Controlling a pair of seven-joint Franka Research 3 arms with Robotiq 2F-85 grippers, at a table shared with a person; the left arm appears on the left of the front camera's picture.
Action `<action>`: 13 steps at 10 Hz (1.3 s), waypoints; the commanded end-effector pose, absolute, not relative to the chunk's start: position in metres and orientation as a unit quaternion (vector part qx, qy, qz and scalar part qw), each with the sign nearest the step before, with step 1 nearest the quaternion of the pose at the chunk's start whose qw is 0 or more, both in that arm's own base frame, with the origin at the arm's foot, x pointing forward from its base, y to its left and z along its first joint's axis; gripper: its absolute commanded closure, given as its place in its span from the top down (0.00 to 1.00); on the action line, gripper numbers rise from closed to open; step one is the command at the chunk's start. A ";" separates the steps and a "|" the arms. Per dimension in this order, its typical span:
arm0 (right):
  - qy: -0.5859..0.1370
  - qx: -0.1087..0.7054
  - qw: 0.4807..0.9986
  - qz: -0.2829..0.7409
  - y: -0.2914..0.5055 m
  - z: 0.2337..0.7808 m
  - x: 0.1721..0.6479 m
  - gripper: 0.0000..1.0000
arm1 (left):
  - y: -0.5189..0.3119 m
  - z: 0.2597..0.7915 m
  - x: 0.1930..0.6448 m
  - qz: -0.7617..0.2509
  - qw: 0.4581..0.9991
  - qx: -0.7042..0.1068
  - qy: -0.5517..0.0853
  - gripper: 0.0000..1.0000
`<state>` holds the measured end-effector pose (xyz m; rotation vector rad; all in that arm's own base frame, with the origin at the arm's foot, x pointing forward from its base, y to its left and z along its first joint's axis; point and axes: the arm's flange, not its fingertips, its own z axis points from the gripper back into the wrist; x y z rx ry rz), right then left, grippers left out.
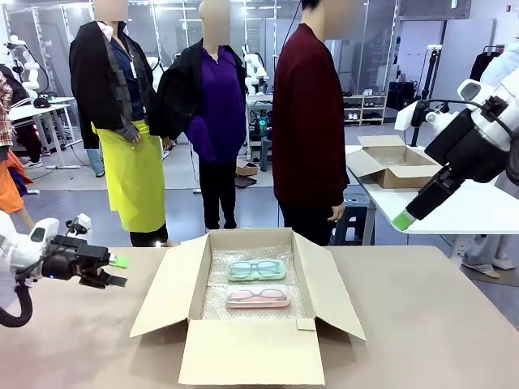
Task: Pack the glasses set securely to prepare it for shipping.
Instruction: Position the Package Box on the left side of the table.
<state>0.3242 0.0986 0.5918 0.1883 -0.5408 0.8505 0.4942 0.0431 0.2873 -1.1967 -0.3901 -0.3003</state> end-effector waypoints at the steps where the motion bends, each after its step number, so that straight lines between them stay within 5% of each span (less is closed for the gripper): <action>1: -0.259 0.087 0.872 0.406 0.099 0.594 0.326 1.00 | 0.043 0.276 0.513 -0.107 0.788 -0.582 -0.170 1.00; 13: -0.259 0.087 0.872 0.406 0.099 0.594 0.326 1.00 | -0.007 0.221 0.520 -0.019 0.740 -0.671 -0.033 1.00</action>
